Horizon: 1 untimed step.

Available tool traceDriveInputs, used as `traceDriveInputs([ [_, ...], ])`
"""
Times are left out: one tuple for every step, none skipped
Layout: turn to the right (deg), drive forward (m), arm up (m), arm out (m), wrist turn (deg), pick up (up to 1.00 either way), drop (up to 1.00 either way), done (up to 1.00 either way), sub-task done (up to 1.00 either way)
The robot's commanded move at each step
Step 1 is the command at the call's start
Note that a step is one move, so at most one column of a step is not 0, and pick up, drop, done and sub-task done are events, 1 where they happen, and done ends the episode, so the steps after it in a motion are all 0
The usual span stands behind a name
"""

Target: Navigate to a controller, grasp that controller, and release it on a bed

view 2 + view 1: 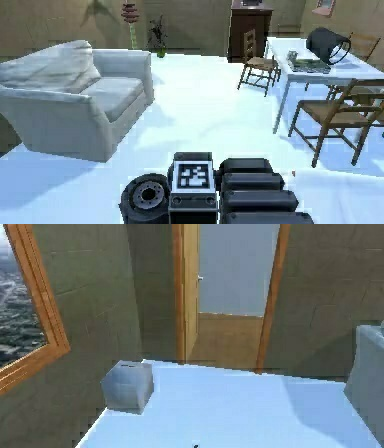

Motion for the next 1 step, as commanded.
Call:
traceDriveInputs([
  [-45.0, 0.00, 0.00, 0.00, 0.0, 0.00, 0.00, 0.00, 0.00],
])
